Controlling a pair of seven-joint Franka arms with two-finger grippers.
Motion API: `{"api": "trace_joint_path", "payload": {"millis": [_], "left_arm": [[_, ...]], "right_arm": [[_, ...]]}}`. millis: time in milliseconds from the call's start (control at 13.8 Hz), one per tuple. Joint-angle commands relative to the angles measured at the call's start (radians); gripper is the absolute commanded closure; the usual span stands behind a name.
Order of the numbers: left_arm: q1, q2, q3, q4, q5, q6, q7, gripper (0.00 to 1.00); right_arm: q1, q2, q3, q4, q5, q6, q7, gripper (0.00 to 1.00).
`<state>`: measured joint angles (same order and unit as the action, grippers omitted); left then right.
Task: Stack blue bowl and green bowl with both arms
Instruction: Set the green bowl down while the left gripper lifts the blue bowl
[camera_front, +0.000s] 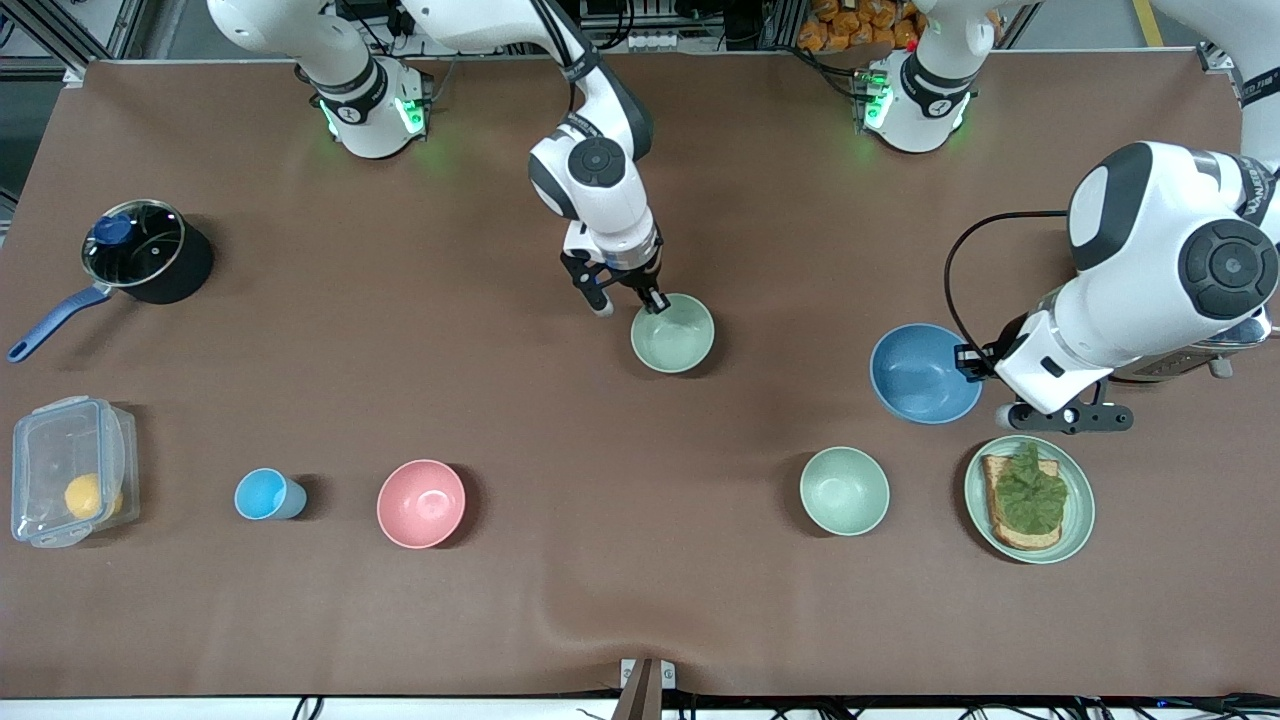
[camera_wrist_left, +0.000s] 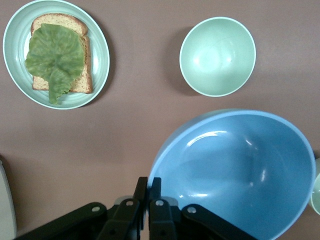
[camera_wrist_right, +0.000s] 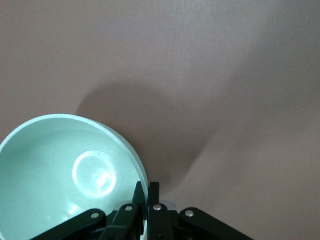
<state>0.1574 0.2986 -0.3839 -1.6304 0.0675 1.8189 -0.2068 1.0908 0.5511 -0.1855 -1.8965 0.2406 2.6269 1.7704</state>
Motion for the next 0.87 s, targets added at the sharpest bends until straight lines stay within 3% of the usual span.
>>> {"api": "trace_joint_path", "payload": {"millis": [0, 796], "left_arm": [[0.007, -0.009, -0.004, -0.009, -0.020, -0.012, -0.016, 1.00], [-0.028, -0.003, -0.010, -0.006, -0.051, 0.013, -0.057, 1.00]], "right_arm": [[0.049, 0.024, -0.038, 0.016, -0.024, 0.007, 0.060, 1.00], [0.116, 0.047, -0.083, 0.023, -0.098, 0.004, 0.179, 1.00]]}}
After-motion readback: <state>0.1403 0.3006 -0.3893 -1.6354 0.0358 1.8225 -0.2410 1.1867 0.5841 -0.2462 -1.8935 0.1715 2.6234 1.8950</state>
